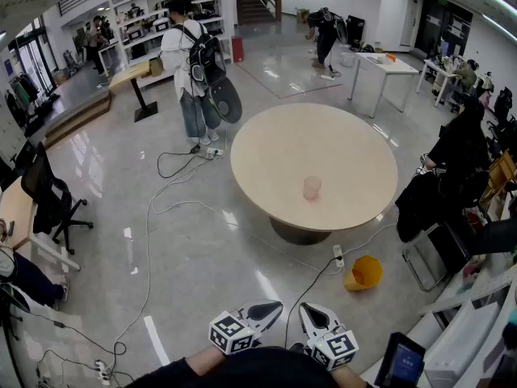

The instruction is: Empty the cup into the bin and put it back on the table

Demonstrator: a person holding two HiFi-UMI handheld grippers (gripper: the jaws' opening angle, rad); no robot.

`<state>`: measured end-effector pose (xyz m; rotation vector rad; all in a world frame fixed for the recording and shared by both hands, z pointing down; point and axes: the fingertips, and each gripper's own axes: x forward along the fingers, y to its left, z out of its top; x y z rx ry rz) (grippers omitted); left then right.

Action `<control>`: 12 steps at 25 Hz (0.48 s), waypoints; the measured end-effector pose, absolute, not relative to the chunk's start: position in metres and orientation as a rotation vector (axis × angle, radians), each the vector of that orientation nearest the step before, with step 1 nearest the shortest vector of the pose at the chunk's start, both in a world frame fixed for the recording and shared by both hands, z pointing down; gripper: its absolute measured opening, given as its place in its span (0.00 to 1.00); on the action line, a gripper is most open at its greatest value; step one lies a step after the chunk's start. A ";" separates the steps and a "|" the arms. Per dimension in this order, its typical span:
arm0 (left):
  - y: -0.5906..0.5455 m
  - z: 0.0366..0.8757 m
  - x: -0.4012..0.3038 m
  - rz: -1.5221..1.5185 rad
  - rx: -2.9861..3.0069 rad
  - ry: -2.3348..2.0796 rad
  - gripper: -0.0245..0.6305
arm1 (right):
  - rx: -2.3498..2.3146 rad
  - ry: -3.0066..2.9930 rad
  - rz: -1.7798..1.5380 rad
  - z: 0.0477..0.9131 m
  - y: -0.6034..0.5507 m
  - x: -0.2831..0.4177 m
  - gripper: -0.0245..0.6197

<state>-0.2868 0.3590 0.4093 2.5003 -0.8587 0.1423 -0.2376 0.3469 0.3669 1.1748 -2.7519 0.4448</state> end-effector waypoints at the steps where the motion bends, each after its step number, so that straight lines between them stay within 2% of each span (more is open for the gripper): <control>1: 0.360 0.409 -0.285 0.142 2.499 -0.862 0.08 | 1.170 -2.755 0.446 0.372 0.350 -0.235 0.06; 12: 0.369 0.413 -0.253 0.138 2.481 -0.906 0.08 | 1.111 -2.789 0.448 0.390 0.363 -0.201 0.06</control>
